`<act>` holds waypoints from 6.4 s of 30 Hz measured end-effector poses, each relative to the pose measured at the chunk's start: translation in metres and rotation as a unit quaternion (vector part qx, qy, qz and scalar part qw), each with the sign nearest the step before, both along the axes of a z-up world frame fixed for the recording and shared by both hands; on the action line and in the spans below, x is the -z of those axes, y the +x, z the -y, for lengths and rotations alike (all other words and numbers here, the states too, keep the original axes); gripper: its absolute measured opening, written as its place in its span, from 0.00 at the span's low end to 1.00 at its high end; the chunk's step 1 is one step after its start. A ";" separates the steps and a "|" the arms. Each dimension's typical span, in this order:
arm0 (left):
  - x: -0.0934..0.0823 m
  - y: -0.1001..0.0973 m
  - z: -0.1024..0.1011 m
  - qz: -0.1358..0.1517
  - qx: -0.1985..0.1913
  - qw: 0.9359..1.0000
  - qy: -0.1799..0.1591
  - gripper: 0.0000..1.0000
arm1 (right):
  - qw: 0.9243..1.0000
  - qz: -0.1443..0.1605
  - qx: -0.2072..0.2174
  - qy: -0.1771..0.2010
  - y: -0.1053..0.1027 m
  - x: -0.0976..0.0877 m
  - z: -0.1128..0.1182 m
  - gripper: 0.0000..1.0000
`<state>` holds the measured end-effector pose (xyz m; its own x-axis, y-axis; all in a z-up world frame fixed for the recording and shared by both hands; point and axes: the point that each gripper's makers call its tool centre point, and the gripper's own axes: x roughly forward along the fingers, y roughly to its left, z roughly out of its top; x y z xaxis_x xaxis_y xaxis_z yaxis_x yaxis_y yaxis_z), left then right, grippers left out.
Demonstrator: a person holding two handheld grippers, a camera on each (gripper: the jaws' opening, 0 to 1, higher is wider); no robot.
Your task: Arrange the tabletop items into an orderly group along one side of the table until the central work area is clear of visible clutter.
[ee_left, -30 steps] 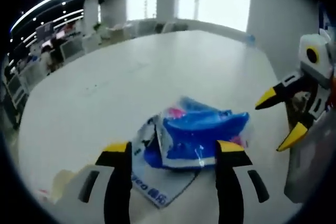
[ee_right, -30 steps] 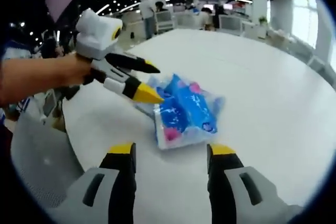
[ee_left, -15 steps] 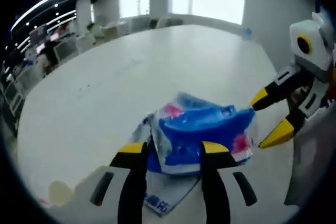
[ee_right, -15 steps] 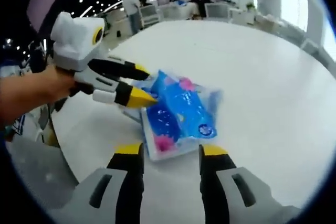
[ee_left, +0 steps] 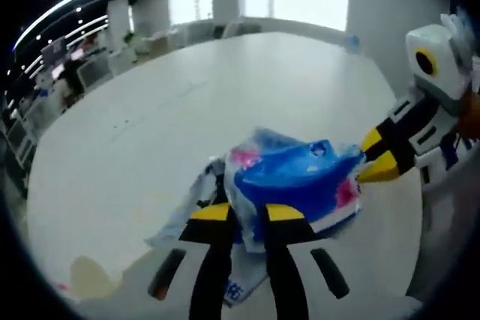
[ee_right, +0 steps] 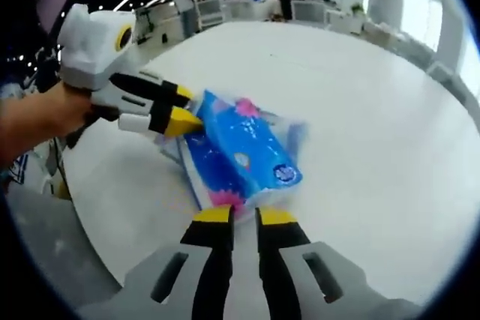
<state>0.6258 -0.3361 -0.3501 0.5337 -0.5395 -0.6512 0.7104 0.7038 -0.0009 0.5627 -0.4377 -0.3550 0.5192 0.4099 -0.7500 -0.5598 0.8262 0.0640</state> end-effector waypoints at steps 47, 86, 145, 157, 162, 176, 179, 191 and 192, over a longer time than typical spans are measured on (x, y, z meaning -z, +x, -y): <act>-0.062 0.013 0.124 0.041 -0.059 0.992 -0.104 0.02 | 0.991 0.122 0.049 -0.035 0.067 -0.074 0.145 0.02; 0.036 0.024 0.160 -0.022 -0.101 0.995 -0.019 0.10 | 0.995 0.094 -0.009 -0.037 0.122 0.009 0.173 0.01; -0.044 0.012 0.133 0.059 -0.086 0.992 -0.074 0.44 | 0.984 0.167 0.054 -0.004 0.108 -0.046 0.197 0.30; -0.085 -0.021 0.108 0.082 -0.063 0.989 -0.104 0.58 | 0.979 0.197 0.057 0.017 0.075 -0.087 0.188 0.50; -0.090 -0.039 0.090 0.060 -0.064 0.988 -0.131 0.73 | 0.980 0.194 0.039 0.023 0.062 -0.095 0.172 0.61; -0.096 -0.093 0.036 0.035 -0.075 0.982 -0.167 0.90 | 0.978 0.197 -0.030 0.064 0.019 -0.116 0.092 0.76; -0.097 -0.100 0.027 0.038 -0.078 0.983 -0.165 0.89 | 0.978 0.194 -0.043 0.066 0.011 -0.114 0.078 0.76; -0.098 -0.126 -0.037 0.053 -0.106 0.982 -0.148 0.89 | 0.976 0.181 -0.090 0.081 -0.016 -0.105 0.023 0.77; -0.097 -0.129 -0.045 0.054 -0.115 0.981 -0.149 0.89 | 0.976 0.178 -0.095 0.082 -0.018 -0.103 0.018 0.76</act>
